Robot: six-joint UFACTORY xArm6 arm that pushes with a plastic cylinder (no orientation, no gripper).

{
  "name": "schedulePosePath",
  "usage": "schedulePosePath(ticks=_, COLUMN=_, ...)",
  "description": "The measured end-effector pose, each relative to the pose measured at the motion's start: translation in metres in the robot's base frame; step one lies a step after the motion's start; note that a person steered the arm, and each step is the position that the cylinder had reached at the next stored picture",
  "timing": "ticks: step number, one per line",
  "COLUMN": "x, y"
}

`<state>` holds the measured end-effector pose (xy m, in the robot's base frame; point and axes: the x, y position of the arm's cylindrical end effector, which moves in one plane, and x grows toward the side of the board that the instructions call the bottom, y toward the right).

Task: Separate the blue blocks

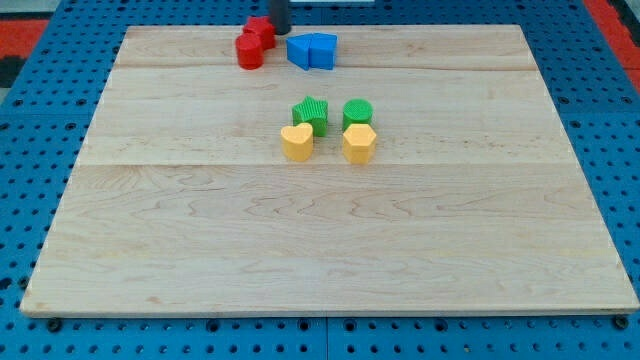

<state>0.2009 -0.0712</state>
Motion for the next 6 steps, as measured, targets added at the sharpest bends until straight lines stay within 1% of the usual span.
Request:
schedulePosePath(ticks=2, x=0.047, y=0.090)
schedulePosePath(ticks=3, x=0.069, y=0.097)
schedulePosePath(ticks=4, x=0.077, y=0.090)
schedulePosePath(ticks=5, x=0.109, y=0.091)
schedulePosePath(ticks=6, x=0.103, y=0.099)
